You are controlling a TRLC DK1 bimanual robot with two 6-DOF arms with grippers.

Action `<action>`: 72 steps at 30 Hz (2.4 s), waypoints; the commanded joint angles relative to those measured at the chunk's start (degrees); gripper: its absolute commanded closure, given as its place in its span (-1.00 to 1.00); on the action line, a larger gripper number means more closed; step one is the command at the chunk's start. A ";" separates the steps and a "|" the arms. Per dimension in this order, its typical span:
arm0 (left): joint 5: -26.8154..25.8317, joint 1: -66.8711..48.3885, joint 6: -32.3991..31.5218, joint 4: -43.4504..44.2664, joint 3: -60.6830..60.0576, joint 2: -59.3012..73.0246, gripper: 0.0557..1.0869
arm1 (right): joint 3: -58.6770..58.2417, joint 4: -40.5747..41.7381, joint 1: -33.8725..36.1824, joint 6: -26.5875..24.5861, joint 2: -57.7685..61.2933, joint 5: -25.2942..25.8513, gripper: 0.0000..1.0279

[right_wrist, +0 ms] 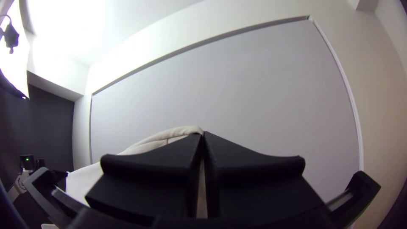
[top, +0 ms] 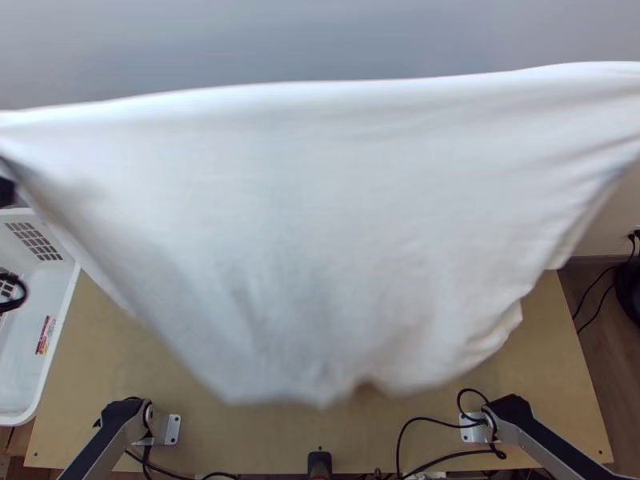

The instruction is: Fold the t-shirt

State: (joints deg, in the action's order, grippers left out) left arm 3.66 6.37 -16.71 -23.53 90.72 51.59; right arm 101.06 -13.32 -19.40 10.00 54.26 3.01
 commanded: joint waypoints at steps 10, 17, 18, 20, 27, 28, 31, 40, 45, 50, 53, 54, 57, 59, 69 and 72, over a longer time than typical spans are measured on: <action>-1.73 -0.75 0.10 -0.03 -39.30 -5.27 0.92 | -37.86 3.92 -6.97 10.04 -2.32 2.80 0.95; -2.61 -0.13 0.19 11.22 -46.51 5.36 0.92 | -52.98 17.45 -5.74 10.92 5.51 1.65 0.95; -2.96 -0.04 0.19 12.72 -46.16 8.17 0.92 | -53.16 18.95 -5.65 10.83 7.53 1.56 0.95; -3.22 0.92 0.01 16.76 -45.10 14.24 0.92 | -52.45 22.90 -4.24 10.83 12.54 1.48 0.95; -4.36 4.53 -3.15 21.51 -32.09 37.88 0.92 | -45.25 31.16 -2.31 10.13 29.41 1.39 0.95; -4.63 5.14 -3.86 21.42 -29.72 40.96 0.92 | -43.75 31.69 -1.87 10.13 31.70 1.39 0.95; -4.72 5.93 -5.44 21.16 -23.04 48.95 0.92 | -37.95 31.95 -0.64 10.22 38.82 1.48 0.95; -4.63 5.85 -7.20 16.59 -7.57 64.25 0.92 | -25.21 29.85 2.87 12.24 52.18 2.62 0.95; -4.72 5.32 -6.76 7.27 -0.81 66.36 -0.48 | -22.39 27.56 1.56 12.50 52.97 2.71 0.20; -4.63 5.58 -6.58 4.11 0.60 62.93 -0.81 | -20.90 26.51 0.77 12.50 50.33 3.06 -0.12; -4.72 6.72 -7.11 4.11 2.45 60.82 -0.82 | -19.84 23.61 0.41 13.56 47.52 3.06 -0.28; -4.72 6.99 -7.11 3.49 3.50 60.47 -0.82 | -19.14 21.85 0.33 14.79 46.55 3.06 -0.28; -4.63 7.60 -7.02 0.59 6.75 60.20 -0.83 | -17.47 17.01 0.33 16.81 45.23 3.06 -0.61; -4.63 7.78 -7.02 -0.38 7.81 60.12 -0.83 | -16.94 15.26 0.41 16.98 45.58 3.06 -0.75; -15.53 7.08 -9.75 -10.13 10.09 61.61 -0.83 | -5.61 -6.98 2.79 30.52 51.30 -0.28 -0.85; -22.47 7.78 -11.85 -12.86 10.09 62.40 -0.83 | -5.17 -10.06 3.67 34.47 51.38 -5.11 -0.85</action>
State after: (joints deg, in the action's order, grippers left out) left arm -14.90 13.63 -25.61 -34.41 99.46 112.88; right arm 93.95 -20.86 -16.64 39.05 104.38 0.91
